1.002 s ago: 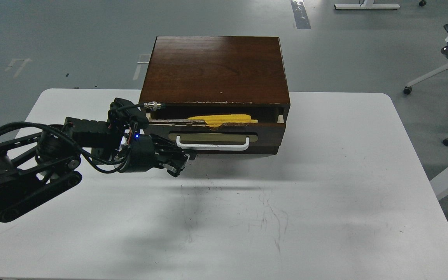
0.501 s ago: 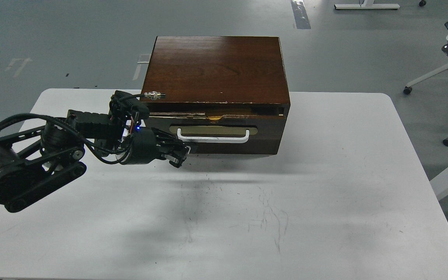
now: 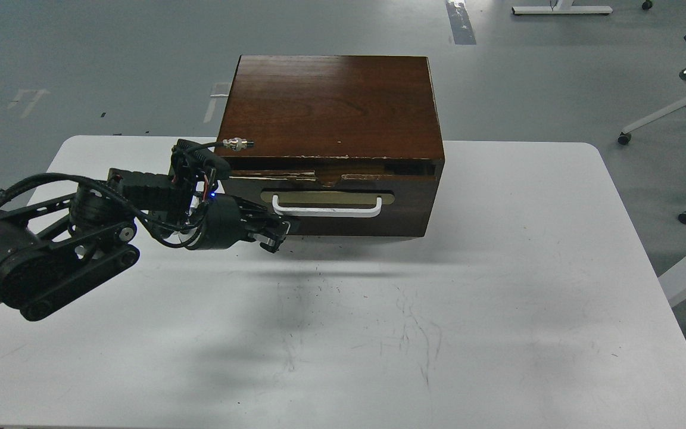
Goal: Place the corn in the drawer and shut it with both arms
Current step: 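Push the drawer front with the left gripper toward the box, then press the drawer fully shut with the left gripper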
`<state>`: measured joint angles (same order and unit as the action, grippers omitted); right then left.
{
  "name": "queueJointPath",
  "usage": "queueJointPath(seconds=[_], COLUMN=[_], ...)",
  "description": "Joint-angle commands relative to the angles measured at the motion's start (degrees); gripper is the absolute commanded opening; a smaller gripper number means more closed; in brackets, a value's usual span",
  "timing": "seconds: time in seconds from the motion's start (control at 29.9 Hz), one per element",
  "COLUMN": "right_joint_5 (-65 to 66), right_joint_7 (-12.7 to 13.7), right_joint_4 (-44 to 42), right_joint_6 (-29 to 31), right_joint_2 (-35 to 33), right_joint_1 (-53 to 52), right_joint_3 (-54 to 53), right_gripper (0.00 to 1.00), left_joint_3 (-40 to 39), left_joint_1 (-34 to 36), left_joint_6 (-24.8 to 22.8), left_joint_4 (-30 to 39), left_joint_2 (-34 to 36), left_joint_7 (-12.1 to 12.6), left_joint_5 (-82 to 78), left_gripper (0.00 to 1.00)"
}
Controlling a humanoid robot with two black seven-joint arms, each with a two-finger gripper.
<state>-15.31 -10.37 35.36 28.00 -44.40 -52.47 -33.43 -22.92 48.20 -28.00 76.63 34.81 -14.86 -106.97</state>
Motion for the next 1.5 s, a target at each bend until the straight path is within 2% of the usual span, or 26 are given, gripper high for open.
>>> queueJointPath(seconds=[0.0,0.7,1.47], right_joint_5=[-0.1,-0.1,-0.1], right_joint_7=[0.0,-0.2,-0.3], right_joint_4=[0.1,0.1,0.0], right_joint_6=[0.0,0.0,0.0], right_joint_2=[0.0,0.0,0.1], right_joint_1=[-0.1,-0.2,-0.1], right_joint_3=[-0.1,-0.1,-0.1], right_gripper=[1.00,1.00,1.00], left_joint_3=[0.0,0.4,0.5], left_joint_1=[0.7,2.8,2.8], left_joint_6=[0.0,0.0,0.0], left_joint_4=[-0.2,-5.1,-6.1], left_joint_2=[0.0,-2.0,-3.3], left_joint_7=[0.0,0.0,0.1], left_joint_5=[0.8,2.9,4.1], left_gripper=[0.00,0.00,0.00])
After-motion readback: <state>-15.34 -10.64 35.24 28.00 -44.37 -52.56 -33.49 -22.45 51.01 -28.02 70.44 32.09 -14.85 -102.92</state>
